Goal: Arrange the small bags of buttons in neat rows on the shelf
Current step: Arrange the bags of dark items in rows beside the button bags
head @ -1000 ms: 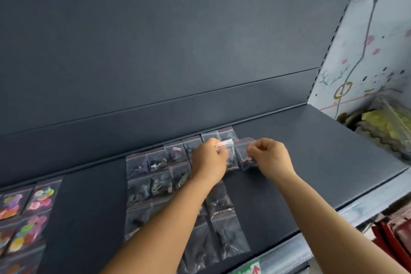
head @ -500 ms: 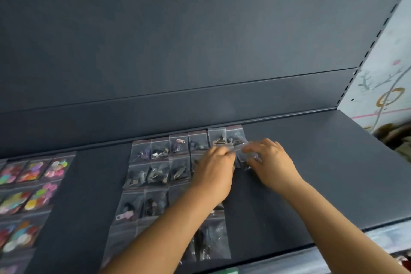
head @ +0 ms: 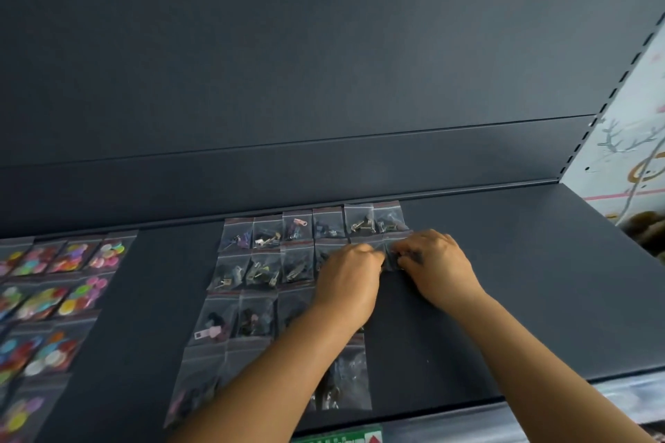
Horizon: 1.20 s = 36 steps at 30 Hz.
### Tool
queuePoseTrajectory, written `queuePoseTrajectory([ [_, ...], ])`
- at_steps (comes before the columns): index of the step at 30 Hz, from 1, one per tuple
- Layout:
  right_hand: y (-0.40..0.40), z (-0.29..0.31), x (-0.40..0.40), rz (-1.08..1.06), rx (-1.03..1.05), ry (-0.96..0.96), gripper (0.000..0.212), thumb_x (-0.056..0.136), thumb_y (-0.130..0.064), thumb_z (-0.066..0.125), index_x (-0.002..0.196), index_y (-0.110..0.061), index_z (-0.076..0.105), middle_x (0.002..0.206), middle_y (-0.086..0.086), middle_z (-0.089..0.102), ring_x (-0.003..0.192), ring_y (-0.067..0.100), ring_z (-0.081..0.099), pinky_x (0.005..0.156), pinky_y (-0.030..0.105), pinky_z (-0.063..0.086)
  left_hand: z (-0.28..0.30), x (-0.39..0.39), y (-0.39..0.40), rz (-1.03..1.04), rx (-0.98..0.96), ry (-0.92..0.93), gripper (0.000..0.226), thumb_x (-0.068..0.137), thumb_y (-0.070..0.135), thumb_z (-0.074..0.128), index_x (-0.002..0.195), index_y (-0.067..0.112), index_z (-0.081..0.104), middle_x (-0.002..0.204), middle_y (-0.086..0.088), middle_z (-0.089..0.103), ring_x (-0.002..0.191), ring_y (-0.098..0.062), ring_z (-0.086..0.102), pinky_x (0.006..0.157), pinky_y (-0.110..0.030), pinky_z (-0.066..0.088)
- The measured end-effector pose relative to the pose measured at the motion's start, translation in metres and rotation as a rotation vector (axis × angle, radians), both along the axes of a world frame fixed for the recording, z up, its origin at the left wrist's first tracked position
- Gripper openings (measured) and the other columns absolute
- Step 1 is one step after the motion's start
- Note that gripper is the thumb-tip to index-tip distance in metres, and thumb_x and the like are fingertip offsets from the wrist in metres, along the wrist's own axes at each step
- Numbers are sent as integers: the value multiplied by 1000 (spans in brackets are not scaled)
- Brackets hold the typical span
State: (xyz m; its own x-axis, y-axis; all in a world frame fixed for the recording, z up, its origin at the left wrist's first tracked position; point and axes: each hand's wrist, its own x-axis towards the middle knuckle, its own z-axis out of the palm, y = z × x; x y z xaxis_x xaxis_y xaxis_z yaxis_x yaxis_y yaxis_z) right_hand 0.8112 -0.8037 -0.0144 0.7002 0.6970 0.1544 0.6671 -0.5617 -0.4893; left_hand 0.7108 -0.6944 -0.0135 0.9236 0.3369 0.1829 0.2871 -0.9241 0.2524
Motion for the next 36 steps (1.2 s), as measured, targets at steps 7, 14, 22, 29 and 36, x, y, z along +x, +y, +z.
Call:
queuePoseTrajectory([
  [7, 1, 7, -9, -28, -68, -34, 22, 88, -17, 56, 105, -20, 69, 117, 1, 58, 107, 25, 46, 82, 32, 42, 8, -4, -1, 40, -13, 28, 31, 93, 12, 52, 123, 8, 57, 120, -8, 60, 112, -27, 52, 89, -36, 44],
  [14, 23, 23, -47, 83, -166, -118, 54, 90, -41, 53, 140, -27, 39, 144, -5, 41, 132, 21, 34, 105, 36, 31, 21, -54, 27, 167, 47, 2, 56, 95, 35, 50, 144, 16, 32, 144, -3, 42, 134, -22, 34, 112, -35, 24],
  [22, 85, 32, -139, 282, -142, -137, 61, 91, -46, 48, 145, -28, 25, 150, -8, 30, 139, 17, 23, 113, 35, 21, 23, -170, 80, 347, 30, -18, 59, 95, 45, 43, 147, 20, 26, 149, 2, 34, 138, -17, 28, 114, -31, 19],
  [29, 153, 32, -252, 418, -105, -140, 59, 92, -48, 45, 144, -26, 29, 149, -7, 32, 138, 15, 26, 113, 32, 19, 24, -299, 129, 496, -14, -49, 59, 95, 45, 43, 147, 23, 26, 149, 4, 34, 135, -15, 30, 110, -29, 26],
  [36, 220, 34, -369, 553, -62, -126, 56, 92, -45, 47, 143, -27, 31, 148, -7, 34, 137, 16, 28, 111, 32, 22, 21, -423, 176, 617, -34, -45, 60, 95, 46, 42, 148, 26, 23, 150, 6, 32, 136, -15, 29, 110, -30, 26],
])
